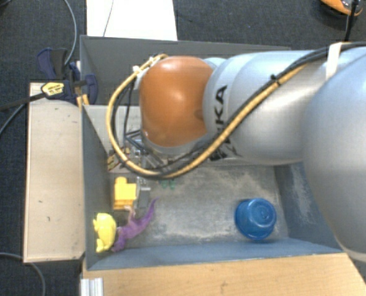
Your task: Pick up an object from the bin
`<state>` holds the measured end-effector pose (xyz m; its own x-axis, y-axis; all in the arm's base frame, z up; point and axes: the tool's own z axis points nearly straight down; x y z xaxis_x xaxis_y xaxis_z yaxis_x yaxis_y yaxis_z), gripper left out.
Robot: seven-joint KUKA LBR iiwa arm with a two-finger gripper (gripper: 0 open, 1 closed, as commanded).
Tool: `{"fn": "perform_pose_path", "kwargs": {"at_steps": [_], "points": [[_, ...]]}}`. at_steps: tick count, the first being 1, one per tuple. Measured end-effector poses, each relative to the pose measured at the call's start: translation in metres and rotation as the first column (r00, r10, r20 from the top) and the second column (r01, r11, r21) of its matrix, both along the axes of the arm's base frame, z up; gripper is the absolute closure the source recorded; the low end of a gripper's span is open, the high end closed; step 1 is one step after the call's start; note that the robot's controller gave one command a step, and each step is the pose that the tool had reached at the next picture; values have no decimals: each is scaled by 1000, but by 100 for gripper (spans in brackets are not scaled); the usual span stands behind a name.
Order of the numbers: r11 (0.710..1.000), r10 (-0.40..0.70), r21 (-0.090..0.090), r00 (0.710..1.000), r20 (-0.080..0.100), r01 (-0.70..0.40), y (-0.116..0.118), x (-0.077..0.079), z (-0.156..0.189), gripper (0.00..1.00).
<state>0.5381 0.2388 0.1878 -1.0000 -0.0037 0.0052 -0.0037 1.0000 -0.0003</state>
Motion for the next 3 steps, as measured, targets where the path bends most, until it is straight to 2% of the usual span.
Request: {"fn": "perform_pose_path", "kwargs": {"at_steps": [1,2,3], "points": [[1000,-6,2,1000,7,6,-1,2,5,0],[995,103,1,995,9,-103,1,-1,0,0],[904,427,1,904,11,-427,-2,-16,-36,0]]}}
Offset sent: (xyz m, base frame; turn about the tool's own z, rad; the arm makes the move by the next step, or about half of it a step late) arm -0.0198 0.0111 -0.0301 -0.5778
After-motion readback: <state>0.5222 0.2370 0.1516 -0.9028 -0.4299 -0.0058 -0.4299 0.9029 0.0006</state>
